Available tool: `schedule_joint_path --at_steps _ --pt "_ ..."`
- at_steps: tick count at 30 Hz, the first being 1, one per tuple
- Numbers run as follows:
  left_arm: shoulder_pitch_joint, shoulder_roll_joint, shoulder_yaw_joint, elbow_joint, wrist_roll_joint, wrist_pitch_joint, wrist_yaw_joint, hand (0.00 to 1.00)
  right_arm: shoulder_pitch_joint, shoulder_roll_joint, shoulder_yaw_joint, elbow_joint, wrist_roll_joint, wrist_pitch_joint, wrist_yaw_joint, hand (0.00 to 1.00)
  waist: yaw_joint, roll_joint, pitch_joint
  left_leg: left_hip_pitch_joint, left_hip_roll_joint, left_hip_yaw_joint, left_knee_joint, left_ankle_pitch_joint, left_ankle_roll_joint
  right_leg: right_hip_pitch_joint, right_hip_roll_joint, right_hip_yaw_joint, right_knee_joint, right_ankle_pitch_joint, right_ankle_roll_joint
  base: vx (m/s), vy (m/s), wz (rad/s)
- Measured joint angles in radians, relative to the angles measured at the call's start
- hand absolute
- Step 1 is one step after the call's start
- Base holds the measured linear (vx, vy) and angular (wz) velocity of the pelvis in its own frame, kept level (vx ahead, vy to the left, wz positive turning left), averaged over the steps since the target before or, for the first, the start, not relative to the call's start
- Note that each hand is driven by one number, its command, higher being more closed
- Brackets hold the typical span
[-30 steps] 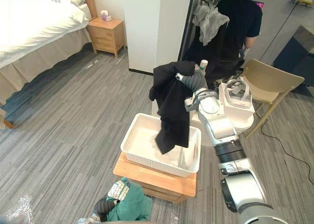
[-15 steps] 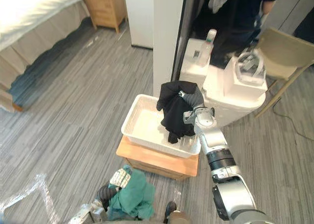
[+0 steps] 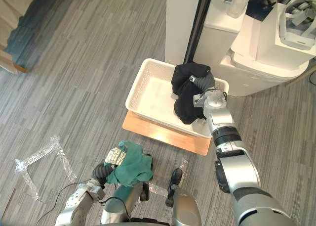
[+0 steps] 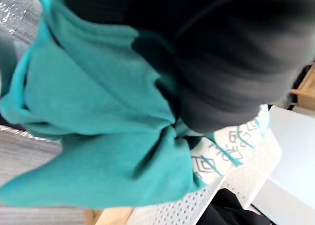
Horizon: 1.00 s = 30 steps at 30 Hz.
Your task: Tidy the bed and pick cloth on bed and put in laundry
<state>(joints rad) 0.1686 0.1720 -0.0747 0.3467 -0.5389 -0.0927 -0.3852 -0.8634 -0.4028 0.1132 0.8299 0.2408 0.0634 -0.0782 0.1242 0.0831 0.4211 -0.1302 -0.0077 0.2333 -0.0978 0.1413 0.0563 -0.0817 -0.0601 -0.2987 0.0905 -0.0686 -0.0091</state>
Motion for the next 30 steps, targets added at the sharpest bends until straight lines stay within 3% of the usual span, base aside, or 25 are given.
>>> schedule_joint_path --at_steps 4,13,17,22,27,30 --pt "-0.006 -0.001 0.002 0.000 0.001 0.000 0.006 1.00 0.000 -0.007 0.015 0.023 -0.001 0.000 -0.005 0.00 -0.001 0.008 0.008 0.005 0.000 -0.002 0.000 0.000 0.000 0.002 -0.001 0.000 0.010 -0.004 -0.004 0.00 0.000 0.00" --pt "0.008 -0.001 0.041 -0.038 0.014 0.021 0.036 1.00 0.063 -0.011 -0.031 0.001 -0.014 -0.015 -0.016 0.00 -0.006 -0.001 0.014 0.075 0.001 0.007 -0.006 -0.018 -0.010 0.069 -0.003 0.001 0.013 -0.013 0.002 0.00 0.001 -0.01" --pt "0.041 -0.001 0.051 -0.051 0.037 0.044 0.036 1.00 0.192 -0.004 -0.035 -0.089 -0.108 -0.013 -0.002 0.00 -0.014 -0.026 0.000 0.118 -0.005 0.019 -0.006 -0.032 -0.018 0.118 -0.010 0.002 -0.009 -0.017 0.019 0.05 0.019 -0.06" --pt "0.083 -0.001 0.053 -0.051 0.061 0.063 0.036 1.00 0.300 0.011 -0.029 -0.146 -0.190 0.009 0.010 0.00 -0.024 -0.082 -0.076 0.157 -0.013 0.025 -0.007 -0.041 -0.032 0.167 -0.015 0.007 -0.040 -0.018 0.024 0.11 0.000 -0.03" --pt "0.112 -0.009 0.052 -0.049 0.064 0.045 0.035 1.00 0.358 0.012 -0.026 -0.187 -0.204 0.047 -0.005 0.00 -0.026 -0.087 -0.134 0.187 -0.013 0.030 -0.008 -0.053 -0.048 0.203 -0.013 0.007 -0.056 -0.025 0.032 0.05 -0.027 -0.01" --pt "0.124 -0.015 0.054 -0.056 0.079 -0.001 0.038 1.00 0.450 0.039 -0.068 -0.213 -0.183 0.073 -0.047 0.00 -0.035 -0.083 -0.176 0.190 -0.011 0.035 -0.008 -0.058 -0.047 0.208 -0.011 0.009 -0.062 -0.026 0.032 0.03 -0.015 -0.03"
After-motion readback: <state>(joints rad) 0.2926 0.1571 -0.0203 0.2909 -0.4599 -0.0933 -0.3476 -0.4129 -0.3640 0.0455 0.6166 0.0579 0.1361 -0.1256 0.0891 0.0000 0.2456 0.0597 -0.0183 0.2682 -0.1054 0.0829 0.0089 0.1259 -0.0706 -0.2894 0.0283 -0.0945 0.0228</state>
